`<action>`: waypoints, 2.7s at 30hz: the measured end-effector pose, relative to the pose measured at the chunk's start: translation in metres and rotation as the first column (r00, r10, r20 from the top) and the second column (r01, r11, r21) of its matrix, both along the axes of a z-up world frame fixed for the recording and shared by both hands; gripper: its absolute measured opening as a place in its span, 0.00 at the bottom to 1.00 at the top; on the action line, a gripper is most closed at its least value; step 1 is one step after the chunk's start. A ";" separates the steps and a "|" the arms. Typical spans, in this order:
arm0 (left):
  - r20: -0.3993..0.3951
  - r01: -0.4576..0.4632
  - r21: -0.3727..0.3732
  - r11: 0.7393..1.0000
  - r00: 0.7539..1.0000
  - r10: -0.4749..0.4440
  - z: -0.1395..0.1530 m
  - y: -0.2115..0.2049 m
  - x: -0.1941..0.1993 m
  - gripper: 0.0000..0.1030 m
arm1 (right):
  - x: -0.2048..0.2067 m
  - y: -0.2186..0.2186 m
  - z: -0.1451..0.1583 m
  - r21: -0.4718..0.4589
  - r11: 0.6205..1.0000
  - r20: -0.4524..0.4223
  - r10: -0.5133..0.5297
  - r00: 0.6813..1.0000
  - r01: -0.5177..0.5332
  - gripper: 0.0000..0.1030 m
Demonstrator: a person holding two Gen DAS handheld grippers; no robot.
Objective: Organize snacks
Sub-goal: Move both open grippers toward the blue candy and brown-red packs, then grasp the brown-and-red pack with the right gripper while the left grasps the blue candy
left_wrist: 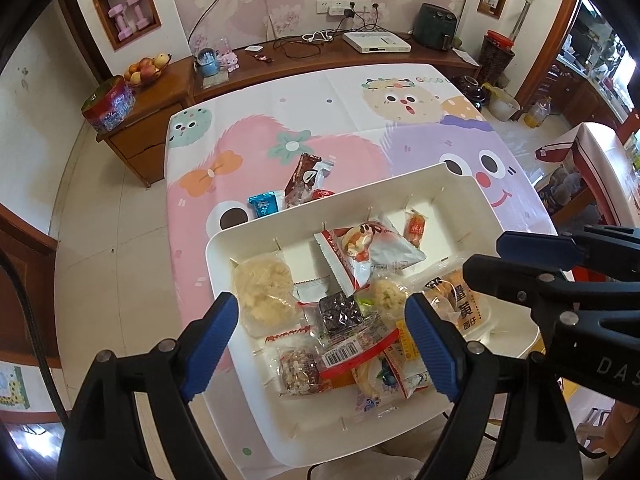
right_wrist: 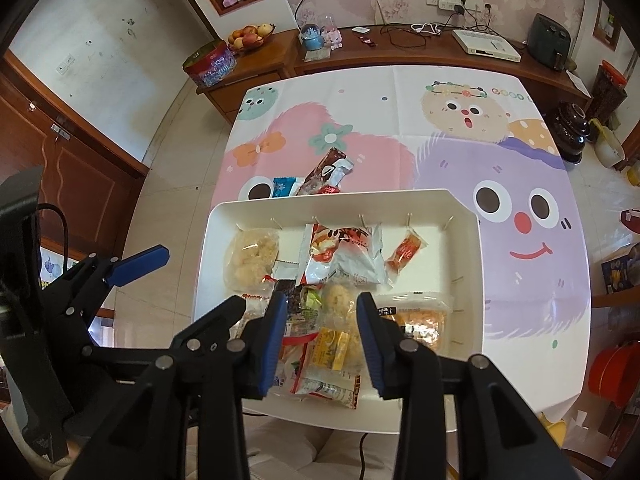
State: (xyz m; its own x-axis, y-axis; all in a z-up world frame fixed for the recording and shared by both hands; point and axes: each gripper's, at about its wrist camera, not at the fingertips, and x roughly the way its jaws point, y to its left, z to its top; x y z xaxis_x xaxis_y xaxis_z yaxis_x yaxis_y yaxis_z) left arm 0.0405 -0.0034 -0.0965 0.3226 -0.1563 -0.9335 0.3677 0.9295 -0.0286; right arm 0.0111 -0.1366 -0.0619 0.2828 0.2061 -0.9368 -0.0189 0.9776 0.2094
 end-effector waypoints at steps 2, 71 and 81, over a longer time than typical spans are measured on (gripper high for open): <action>-0.005 -0.004 0.004 1.000 1.000 0.004 -0.002 0.001 0.002 0.82 | 0.002 0.002 -0.003 0.002 1.000 -0.007 0.000 1.000 0.000 0.36; -0.265 -0.316 0.054 0.947 0.910 0.318 -0.149 0.055 0.198 0.82 | 0.257 0.064 -0.193 -0.181 0.983 -0.284 -0.015 0.959 -0.038 0.35; -0.382 -0.225 0.101 0.969 0.890 0.247 -0.182 0.033 0.211 0.70 | 0.252 0.038 -0.177 -0.132 0.991 -0.264 -0.070 0.962 0.036 0.31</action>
State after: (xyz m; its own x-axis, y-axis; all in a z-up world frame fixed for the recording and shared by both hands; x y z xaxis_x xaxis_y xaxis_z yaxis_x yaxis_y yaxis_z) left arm 0.2512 0.0299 -0.2784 -0.0469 -0.0682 -0.9966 0.1066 0.9916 -0.0729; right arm 0.2635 -0.0989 -0.2390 0.0260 0.0740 -0.9969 0.0739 0.9944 0.0758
